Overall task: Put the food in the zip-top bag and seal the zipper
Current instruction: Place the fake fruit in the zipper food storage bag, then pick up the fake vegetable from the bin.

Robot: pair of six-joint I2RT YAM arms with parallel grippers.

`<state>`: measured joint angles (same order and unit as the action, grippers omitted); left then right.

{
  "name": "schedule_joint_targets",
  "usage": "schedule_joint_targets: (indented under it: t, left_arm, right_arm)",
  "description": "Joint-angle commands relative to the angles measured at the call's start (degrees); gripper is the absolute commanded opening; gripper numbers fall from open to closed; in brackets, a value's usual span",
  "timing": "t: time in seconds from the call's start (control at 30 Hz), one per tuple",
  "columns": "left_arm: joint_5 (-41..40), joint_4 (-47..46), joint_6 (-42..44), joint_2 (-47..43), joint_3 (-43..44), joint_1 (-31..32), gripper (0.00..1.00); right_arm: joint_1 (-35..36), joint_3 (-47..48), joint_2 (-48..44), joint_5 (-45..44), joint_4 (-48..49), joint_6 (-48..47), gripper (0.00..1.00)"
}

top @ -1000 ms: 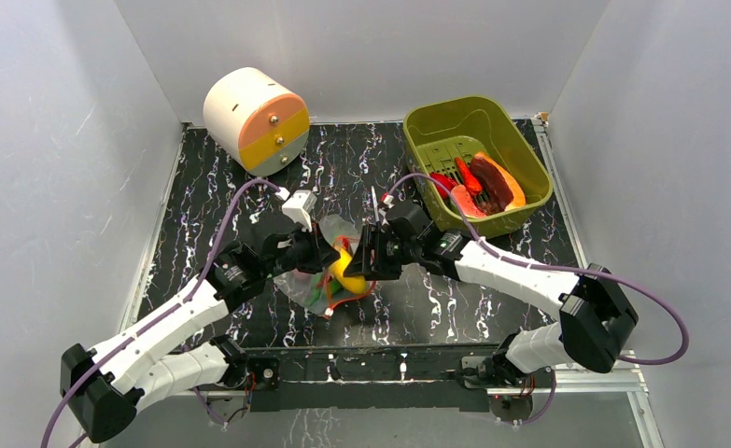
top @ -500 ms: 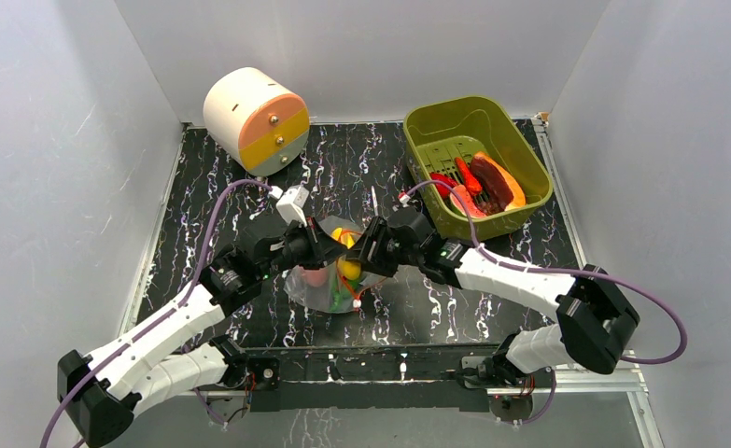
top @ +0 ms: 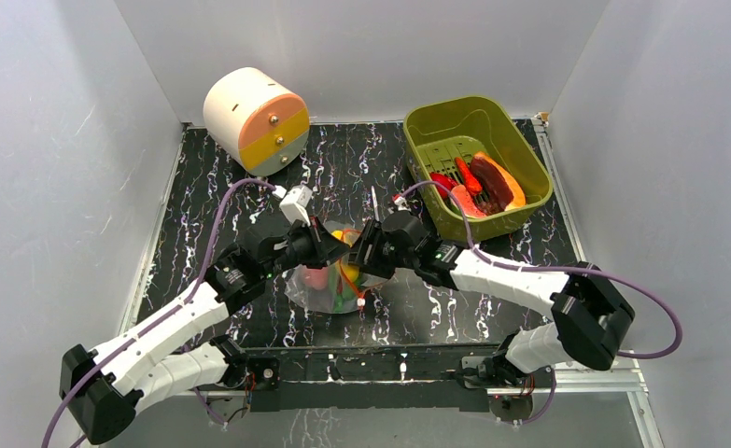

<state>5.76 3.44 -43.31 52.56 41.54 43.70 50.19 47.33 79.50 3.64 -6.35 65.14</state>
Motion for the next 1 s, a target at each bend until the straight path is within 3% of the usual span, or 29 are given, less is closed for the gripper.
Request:
schedule_joint_targets:
  t: [0.0, 0.13, 0.37, 0.63, 0.97]
  left_arm:
    - [-0.5, -0.7, 2.3, 0.0, 0.8, 0.2, 0.00]
    - [-1.7, 0.2, 2.6, -0.2, 0.3, 0.2, 0.00]
    - [-3.9, 2.9, 4.9, -1.3, 0.0, 0.2, 0.00]
    - [-9.5, 10.1, 11.9, -2.5, 2.8, 0.2, 0.00]
    - [-8.0, 12.5, 21.6, -5.1, 1.8, 0.2, 0.00]
  right_arm:
    - [0.2, 3.0, -2.7, 3.3, 2.4, -3.9, 0.56]
    - [0.2, 1.4, -4.8, 6.6, 4.7, -5.4, 0.64]
    - [0.2, 2.6, -7.0, 6.2, -1.5, -9.9, 0.61]
    - [-0.2, 13.2, -9.1, -4.5, -16.8, -26.4, 0.59]
    - [-6.1, 28.2, -5.8, -15.7, -25.4, -43.7, 0.61]
